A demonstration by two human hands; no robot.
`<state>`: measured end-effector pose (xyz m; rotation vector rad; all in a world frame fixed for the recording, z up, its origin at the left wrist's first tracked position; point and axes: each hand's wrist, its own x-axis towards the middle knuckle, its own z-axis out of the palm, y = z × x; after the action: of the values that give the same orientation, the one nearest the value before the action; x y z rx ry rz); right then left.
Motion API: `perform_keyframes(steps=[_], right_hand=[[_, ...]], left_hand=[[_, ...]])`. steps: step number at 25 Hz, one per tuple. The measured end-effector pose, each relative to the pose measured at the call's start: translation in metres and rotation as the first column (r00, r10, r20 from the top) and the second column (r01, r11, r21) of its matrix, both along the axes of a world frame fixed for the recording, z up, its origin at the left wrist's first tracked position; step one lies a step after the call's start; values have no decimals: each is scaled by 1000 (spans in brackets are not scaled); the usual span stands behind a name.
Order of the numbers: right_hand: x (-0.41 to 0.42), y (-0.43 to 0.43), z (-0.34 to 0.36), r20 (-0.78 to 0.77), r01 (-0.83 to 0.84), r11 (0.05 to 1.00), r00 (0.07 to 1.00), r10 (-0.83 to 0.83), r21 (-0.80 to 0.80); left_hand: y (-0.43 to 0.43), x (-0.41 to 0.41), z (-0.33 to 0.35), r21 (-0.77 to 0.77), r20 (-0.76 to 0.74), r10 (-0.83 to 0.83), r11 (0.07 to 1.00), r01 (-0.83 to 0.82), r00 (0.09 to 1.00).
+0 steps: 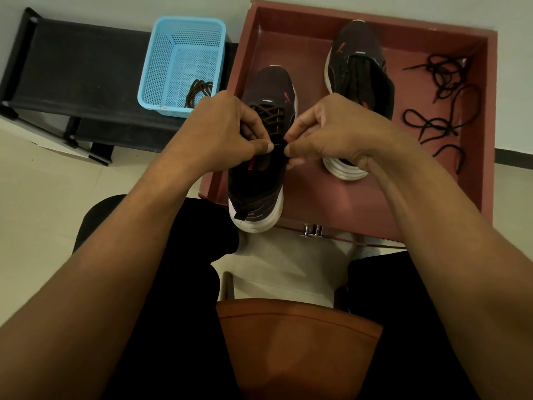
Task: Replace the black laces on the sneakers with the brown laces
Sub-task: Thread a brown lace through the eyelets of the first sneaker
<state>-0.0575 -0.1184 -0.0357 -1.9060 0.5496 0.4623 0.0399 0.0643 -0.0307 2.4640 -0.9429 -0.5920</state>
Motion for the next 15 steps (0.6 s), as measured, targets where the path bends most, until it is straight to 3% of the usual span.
perform_keyframes(steps=[15], right_hand=[[1, 5, 3, -12, 62, 990, 998, -61, 123]], left_hand=[[-3, -9, -1, 4, 25, 35, 999, -35, 999]])
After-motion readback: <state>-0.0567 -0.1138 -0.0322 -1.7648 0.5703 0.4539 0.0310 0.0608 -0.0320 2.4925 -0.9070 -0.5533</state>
